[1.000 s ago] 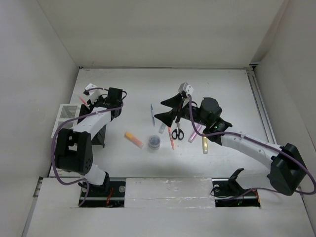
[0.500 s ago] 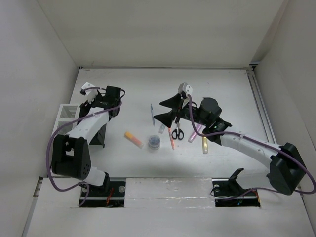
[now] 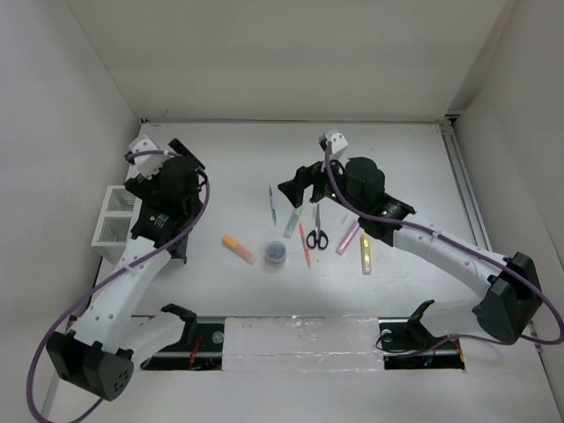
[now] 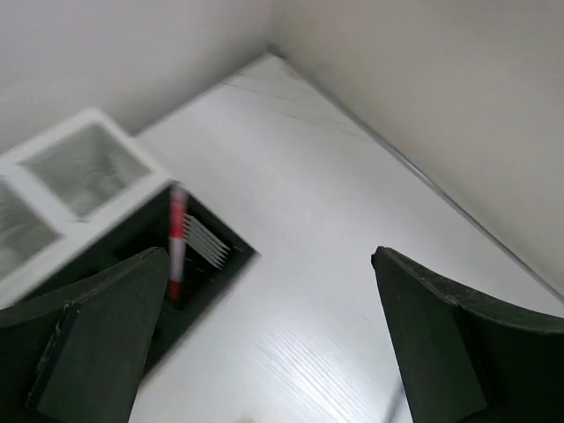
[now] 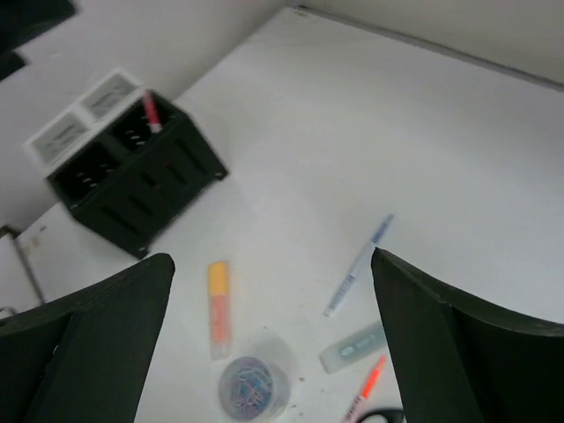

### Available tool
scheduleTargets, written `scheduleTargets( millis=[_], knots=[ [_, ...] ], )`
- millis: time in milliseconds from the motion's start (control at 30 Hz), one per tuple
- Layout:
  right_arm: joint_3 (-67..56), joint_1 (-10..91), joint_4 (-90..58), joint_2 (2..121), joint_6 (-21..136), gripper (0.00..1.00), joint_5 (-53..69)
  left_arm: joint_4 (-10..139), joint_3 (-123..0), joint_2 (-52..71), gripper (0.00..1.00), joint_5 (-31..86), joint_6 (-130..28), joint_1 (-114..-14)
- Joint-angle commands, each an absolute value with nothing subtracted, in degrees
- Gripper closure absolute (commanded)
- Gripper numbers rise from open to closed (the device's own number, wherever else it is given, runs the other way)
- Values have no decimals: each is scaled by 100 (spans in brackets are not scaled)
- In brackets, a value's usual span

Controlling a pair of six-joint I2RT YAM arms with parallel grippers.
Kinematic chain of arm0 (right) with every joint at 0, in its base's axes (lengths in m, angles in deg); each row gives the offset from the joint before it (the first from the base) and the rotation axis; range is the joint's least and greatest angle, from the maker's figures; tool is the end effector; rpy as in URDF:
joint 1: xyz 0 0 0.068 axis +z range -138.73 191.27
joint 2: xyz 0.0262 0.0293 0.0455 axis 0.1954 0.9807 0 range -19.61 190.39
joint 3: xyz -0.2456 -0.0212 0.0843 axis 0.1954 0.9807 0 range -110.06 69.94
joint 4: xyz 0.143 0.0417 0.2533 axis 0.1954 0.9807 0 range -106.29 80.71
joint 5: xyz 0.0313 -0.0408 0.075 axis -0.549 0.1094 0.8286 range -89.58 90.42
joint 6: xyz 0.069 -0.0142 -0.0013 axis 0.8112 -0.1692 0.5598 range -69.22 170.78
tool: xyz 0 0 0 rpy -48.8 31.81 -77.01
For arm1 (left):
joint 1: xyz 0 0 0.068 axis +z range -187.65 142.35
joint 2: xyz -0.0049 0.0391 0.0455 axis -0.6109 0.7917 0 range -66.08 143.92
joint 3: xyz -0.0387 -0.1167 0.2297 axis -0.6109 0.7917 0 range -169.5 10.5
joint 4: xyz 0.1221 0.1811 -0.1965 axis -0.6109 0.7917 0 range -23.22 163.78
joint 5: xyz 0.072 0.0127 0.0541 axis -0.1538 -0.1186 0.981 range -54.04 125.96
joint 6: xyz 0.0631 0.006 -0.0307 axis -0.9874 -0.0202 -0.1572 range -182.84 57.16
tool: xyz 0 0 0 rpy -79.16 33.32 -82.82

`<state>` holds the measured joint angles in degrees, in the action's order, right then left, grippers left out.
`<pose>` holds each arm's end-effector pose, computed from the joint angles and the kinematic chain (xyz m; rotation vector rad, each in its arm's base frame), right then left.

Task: Sort the stationery into containers
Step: Place the stationery into the container, then grab a piece of stationery with the left arm

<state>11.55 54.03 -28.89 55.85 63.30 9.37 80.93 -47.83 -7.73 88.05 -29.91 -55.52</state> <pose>0.2671 0.2592 0.3219 -0.5675 1.6239 0.8550 0.2742 -0.0406 0.3604 -0.8197 1.5178 0.1733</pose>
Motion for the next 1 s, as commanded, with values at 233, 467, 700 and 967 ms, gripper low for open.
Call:
scheduleTargets(
  millis=[233, 467, 700, 967],
  knots=[
    [710, 5215, -321, 5564, 7380, 0, -2592, 8391, -5620, -70, 0, 7589, -3384, -7466],
    [394, 4670, 891, 5168, 7854, 0, -3139, 9007, -6315, 1608, 0, 7035, -2725, -7264],
    [587, 4459, 1210, 5167, 8058, 0, -3307, 9006, -7000, 3155, 0, 6461, -2839, -7123],
    [859, 4397, 596, 4895, 7540, 0, -2279, 9419, -7476, 4220, 7, 6153, -2663, -7123]
  ],
)
